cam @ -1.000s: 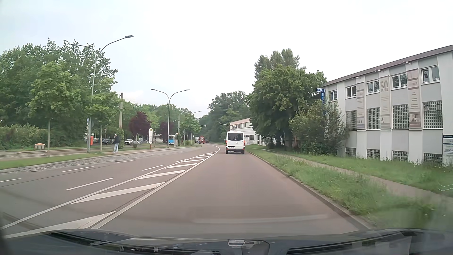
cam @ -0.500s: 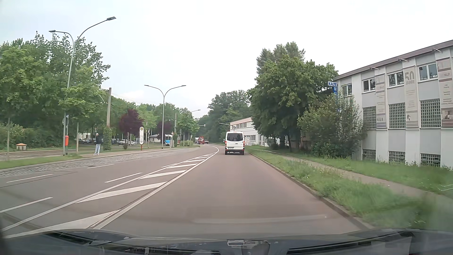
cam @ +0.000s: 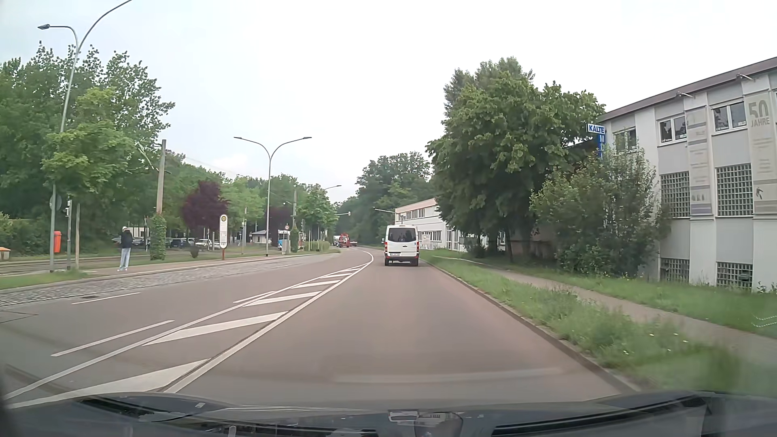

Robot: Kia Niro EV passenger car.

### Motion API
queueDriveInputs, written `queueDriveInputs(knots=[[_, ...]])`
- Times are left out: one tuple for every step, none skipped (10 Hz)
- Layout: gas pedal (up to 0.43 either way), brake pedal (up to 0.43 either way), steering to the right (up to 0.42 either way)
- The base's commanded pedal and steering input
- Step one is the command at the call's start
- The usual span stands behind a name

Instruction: Follow the waypoints while adhering to traffic rules and regulations

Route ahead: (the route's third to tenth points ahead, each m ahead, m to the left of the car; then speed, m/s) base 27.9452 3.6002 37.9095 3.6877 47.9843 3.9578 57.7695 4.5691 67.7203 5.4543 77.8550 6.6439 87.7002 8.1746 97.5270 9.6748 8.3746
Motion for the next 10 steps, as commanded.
queueDriveInputs(knots=[[0.087, 0.000, 0.001], [0.079, 0.000, 0.001], [0.067, 0.000, 0.001], [0.059, 0.000, 0.001], [0.059, 0.000, 0.001], [0.059, 0.000, 0.001], [0.059, 0.000, 0.002], [0.059, 0.000, 0.004], [0.059, 0.000, 0.004], [0.039, 0.000, 0.004]])
